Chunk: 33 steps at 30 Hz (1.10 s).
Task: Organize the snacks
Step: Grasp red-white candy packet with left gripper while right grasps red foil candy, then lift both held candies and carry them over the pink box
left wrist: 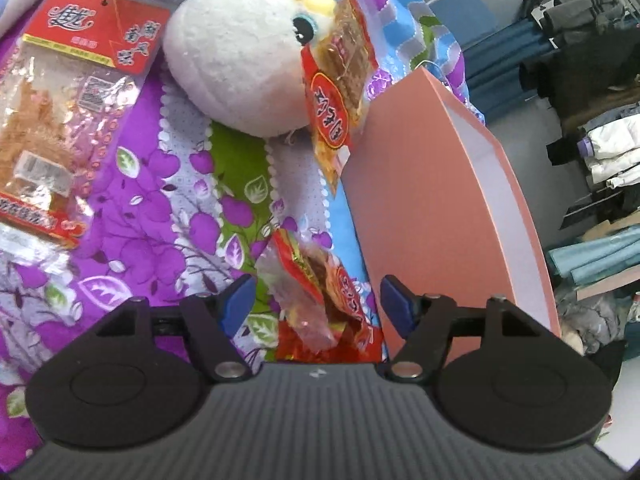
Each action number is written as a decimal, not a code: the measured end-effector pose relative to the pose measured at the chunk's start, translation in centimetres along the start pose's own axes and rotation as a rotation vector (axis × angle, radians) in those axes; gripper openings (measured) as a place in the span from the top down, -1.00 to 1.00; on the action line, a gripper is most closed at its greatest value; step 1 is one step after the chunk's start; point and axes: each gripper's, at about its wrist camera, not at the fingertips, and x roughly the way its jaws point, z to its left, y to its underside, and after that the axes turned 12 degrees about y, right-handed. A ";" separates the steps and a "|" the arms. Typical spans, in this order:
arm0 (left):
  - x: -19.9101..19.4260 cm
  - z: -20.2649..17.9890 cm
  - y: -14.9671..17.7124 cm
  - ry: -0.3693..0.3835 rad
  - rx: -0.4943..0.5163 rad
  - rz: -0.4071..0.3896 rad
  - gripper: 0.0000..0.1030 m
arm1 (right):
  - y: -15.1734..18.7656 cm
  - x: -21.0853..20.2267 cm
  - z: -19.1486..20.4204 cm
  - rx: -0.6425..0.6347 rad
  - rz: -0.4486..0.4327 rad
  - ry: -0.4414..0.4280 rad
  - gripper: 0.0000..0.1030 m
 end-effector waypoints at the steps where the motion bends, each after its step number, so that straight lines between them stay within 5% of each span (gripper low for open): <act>1: 0.5 -0.1 -0.1 -0.014 0.001 0.007 -0.38 | -0.1 0.3 0.3 0.004 0.002 -0.003 -0.16; 3: 1.5 -0.1 -0.2 -0.036 0.011 0.023 -0.19 | -0.3 0.9 0.6 0.012 0.003 -0.001 -0.39; 9: 3.3 -0.3 -0.6 -0.037 0.042 0.029 0.83 | -0.9 3.3 1.8 0.015 0.022 -0.016 -0.40; 11: 3.0 -0.5 -0.8 -0.026 0.044 0.005 0.87 | -1.0 3.8 2.3 -0.005 0.018 0.000 -0.21; 13: 2.5 -0.8 -1.0 -0.023 0.051 -0.016 0.90 | -1.2 3.7 2.4 -0.008 0.017 0.014 0.19; 22: -3.0 -2.1 0.5 -0.041 0.033 -0.106 0.91 | -0.7 1.1 0.8 -0.035 0.034 -0.036 0.26; 33: -13.1 -4.4 8.4 -0.143 0.039 -0.221 0.91 | 1.7 -5.9 -0.6 -0.095 0.007 -0.118 0.27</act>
